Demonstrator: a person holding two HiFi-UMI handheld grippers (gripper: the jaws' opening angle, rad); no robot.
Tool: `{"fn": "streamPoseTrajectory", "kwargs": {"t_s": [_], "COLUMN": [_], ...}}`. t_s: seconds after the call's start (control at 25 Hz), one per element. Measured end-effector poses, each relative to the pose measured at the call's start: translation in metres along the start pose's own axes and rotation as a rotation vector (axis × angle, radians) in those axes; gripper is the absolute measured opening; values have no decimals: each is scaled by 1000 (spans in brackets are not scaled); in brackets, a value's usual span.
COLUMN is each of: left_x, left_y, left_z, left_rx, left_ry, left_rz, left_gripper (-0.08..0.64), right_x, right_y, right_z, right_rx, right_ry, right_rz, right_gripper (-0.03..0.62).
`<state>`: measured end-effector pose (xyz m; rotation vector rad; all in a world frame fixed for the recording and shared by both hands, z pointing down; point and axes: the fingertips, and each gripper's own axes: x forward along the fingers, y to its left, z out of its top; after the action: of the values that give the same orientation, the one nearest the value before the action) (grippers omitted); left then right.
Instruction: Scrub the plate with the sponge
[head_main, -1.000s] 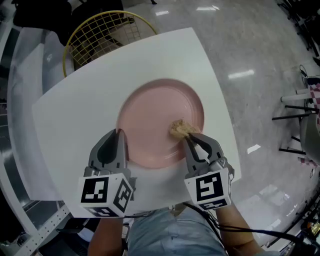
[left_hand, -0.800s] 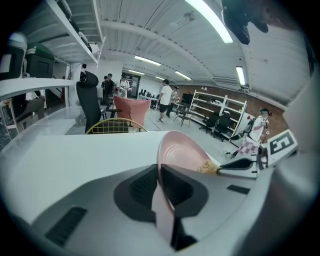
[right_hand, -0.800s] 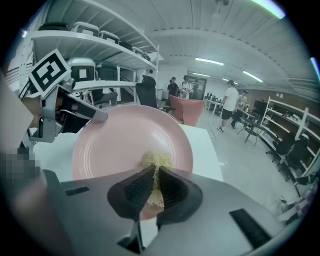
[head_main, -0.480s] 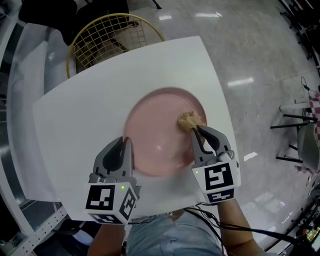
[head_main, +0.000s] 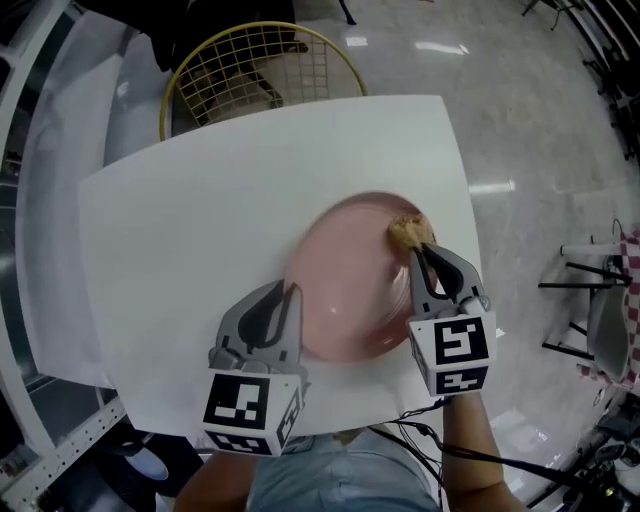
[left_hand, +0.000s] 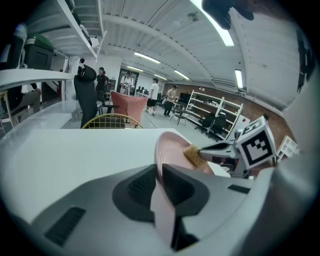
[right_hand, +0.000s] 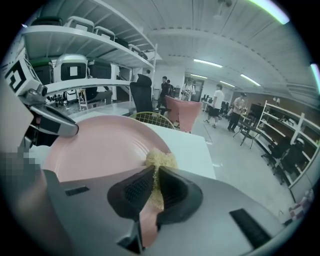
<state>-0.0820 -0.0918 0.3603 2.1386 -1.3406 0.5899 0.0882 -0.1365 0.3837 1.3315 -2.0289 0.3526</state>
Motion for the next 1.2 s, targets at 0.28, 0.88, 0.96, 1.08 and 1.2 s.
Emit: {"fn": "streamPoseTrajectory", "kwargs": {"t_s": [0.28,0.88,0.96,1.08,1.2], "left_x": [0,-4,-4,-4,-3], "left_y": [1,12,14,16,18], "left_z": [1,-3,-4,-5,-7], "left_rx": [-6,-21,-22,-24,-26], "left_ry": [-11,2,6,11,16], "left_rz": [-13,-13,-10,-6,-5], "left_gripper": [44,49,49,49,49], "right_x": [17,34,35,33,31], "right_y": [7,72,81,95,109], "right_z": [18,57,61,65,68], "right_rx": [-52,-214,-237,-264,-305], "right_ry": [-3,-91,-107,-130,-139], "right_rz": [3,111,138,179,220], "right_gripper": [34,34,34,34,34]}}
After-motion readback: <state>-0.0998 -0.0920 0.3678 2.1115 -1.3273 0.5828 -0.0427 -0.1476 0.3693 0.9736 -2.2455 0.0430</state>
